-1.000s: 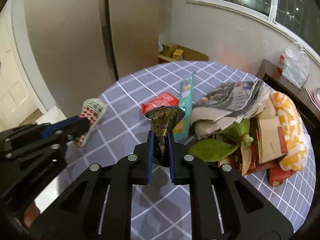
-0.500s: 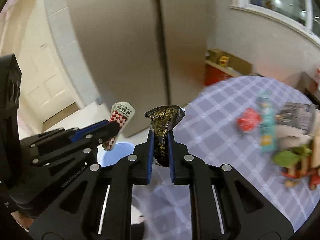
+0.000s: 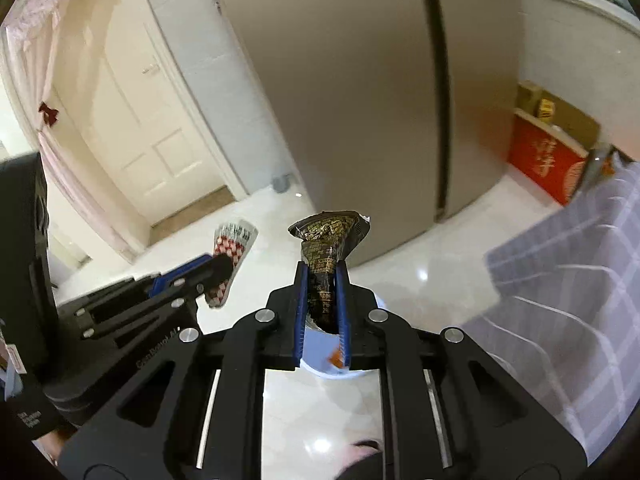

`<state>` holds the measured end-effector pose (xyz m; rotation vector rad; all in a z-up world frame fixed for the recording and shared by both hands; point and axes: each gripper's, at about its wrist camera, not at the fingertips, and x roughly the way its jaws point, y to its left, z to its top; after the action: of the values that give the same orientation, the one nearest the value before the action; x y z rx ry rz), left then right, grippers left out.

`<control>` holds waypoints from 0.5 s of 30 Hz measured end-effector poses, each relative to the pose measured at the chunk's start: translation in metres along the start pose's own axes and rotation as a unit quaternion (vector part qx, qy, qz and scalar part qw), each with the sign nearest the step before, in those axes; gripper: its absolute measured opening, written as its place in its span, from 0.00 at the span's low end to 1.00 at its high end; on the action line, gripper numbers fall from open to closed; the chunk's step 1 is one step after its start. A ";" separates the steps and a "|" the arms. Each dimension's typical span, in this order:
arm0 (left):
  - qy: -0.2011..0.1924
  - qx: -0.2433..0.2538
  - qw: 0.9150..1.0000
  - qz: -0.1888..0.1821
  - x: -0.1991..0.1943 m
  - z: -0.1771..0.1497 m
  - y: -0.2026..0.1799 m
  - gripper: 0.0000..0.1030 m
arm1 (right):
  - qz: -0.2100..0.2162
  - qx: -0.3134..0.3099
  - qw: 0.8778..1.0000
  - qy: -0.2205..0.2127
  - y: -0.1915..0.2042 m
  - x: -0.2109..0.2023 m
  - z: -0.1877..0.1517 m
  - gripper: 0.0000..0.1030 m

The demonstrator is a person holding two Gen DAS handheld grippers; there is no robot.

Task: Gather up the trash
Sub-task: 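Carry the paper cup and black snack bag over the blue bucket with both tools, then open the right tool over the bucket while the left tool releases the cup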

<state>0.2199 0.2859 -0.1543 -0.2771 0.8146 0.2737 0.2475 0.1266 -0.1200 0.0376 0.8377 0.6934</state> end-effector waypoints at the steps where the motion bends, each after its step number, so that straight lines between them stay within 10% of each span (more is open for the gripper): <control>1: 0.000 -0.005 1.000 0.008 0.002 0.001 0.005 0.11 | 0.005 -0.002 1.000 -0.004 0.003 0.003 0.000 0.18; 4: 0.009 -0.027 0.999 0.023 0.013 0.003 0.022 0.11 | 0.011 -0.003 1.000 -0.018 0.011 0.021 0.001 0.53; 15: 0.025 -0.029 0.999 0.022 0.034 0.002 0.028 0.11 | -0.017 -0.012 1.000 0.003 0.011 0.038 -0.007 0.55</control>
<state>0.2340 0.3169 -0.1823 -0.3211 0.8638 0.3337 0.2543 0.1557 -0.1464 -0.0001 0.8344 0.6720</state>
